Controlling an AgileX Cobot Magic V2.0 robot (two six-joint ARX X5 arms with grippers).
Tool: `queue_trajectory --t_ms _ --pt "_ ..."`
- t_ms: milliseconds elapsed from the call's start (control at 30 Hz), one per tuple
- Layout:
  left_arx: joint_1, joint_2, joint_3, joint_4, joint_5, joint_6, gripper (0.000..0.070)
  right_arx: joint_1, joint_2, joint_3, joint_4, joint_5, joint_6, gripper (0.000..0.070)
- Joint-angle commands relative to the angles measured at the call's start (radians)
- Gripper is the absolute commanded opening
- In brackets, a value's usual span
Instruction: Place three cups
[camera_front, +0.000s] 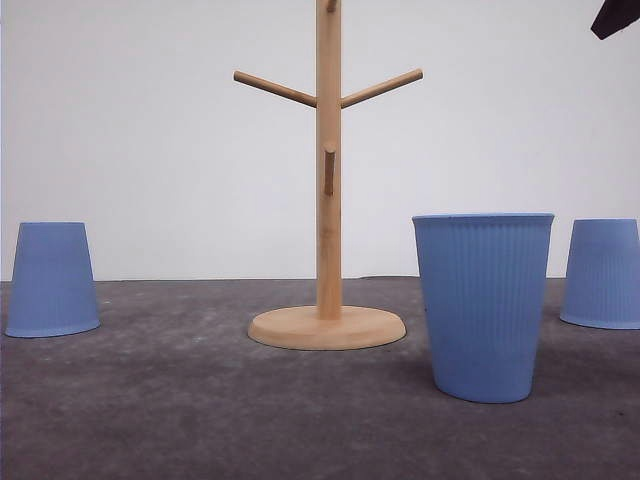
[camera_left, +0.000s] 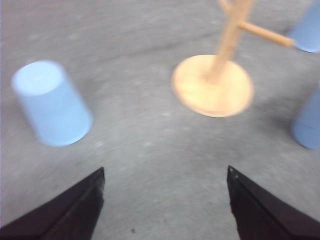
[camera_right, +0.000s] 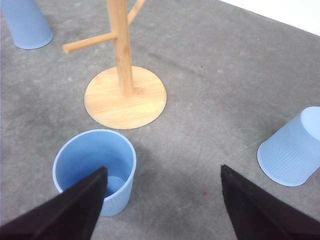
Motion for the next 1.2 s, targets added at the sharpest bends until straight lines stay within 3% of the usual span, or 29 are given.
queue_trajectory --t_ms 0,100,233,333,600,733,1167 --pt "0.001 0.020 0.024 0.003 -0.030 -0.108 0.0484 0.005 0.002 0.015 0.010 0.004 -0.004 0.0466" --pt "0.019 0.081 0.046 -0.035 -0.042 -0.168 0.0518 0.005 0.002 0.015 0.010 0.004 -0.004 0.0466" --pt "0.045 0.189 0.058 -0.002 -0.054 -0.144 0.0545 0.005 0.002 0.015 0.010 0.004 -0.004 0.0466" --pt "0.071 0.286 0.057 0.087 -0.055 -0.109 0.0644 0.005 0.002 0.015 0.011 0.004 -0.004 0.0466" --pt "0.167 0.508 0.077 0.209 -0.042 -0.152 0.0650 0.005 0.004 0.015 0.047 0.003 0.004 0.0466" --pt "0.204 0.626 0.106 0.262 0.005 -0.157 0.0700 0.005 0.005 0.015 0.065 0.002 0.024 0.0466" --pt "0.227 0.883 0.123 0.516 -0.040 -0.157 0.0700 0.005 0.005 0.015 0.083 -0.003 0.049 0.0466"
